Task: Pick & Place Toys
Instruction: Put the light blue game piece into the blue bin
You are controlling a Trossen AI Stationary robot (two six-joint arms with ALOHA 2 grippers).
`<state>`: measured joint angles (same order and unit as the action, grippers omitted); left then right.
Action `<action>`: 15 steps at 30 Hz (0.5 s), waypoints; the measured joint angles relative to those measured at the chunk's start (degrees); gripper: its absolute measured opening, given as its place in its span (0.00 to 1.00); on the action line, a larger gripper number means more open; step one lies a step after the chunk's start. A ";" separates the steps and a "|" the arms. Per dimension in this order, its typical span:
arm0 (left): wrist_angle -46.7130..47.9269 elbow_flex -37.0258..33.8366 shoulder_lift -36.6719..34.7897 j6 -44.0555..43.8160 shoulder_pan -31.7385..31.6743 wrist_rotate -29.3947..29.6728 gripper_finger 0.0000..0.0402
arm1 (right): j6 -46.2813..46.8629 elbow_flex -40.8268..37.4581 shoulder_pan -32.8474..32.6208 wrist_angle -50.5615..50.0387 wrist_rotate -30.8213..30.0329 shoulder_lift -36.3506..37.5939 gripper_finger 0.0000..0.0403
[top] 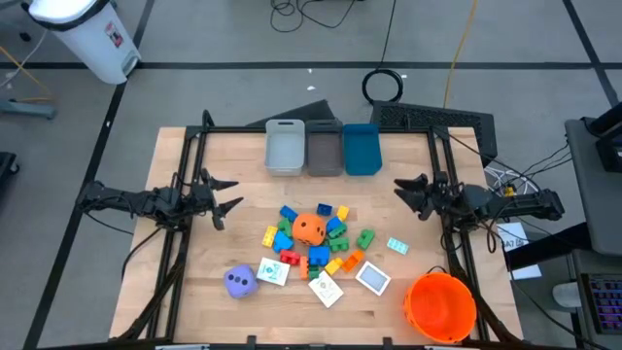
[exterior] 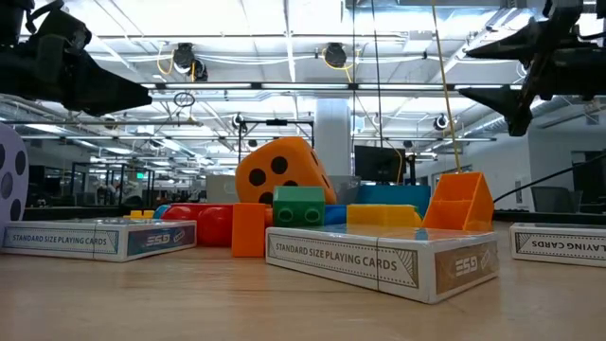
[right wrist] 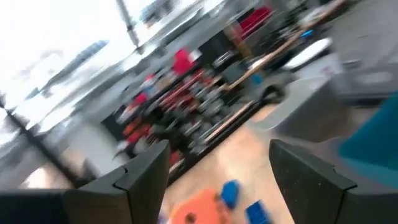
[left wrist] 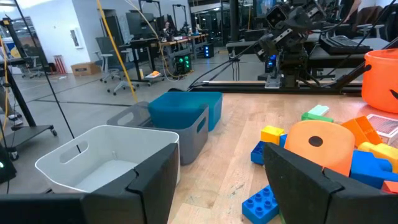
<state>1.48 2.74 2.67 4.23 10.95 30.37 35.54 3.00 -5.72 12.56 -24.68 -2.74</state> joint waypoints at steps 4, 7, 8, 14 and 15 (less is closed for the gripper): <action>0.00 -0.01 -0.01 0.00 -0.01 0.00 0.60 | 0.61 0.00 0.00 7.49 -2.27 -2.11 0.66; 0.00 -0.01 0.01 0.00 0.01 0.00 0.60 | -0.38 -0.02 -0.03 19.62 7.41 -6.01 0.66; 0.00 -0.01 0.01 0.00 -0.01 -0.02 0.60 | -0.69 -0.02 -0.25 24.48 11.14 -7.86 0.66; 0.00 -0.01 -0.01 0.00 -0.01 0.00 0.60 | -10.78 1.81 -7.67 41.92 18.27 -23.25 0.66; 0.00 -0.01 -0.01 0.00 0.00 0.00 0.60 | -14.60 2.68 -9.27 41.21 17.24 -26.48 0.66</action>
<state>1.48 2.73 2.66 4.23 10.96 30.37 20.94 5.69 -14.98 53.77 -7.44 -29.22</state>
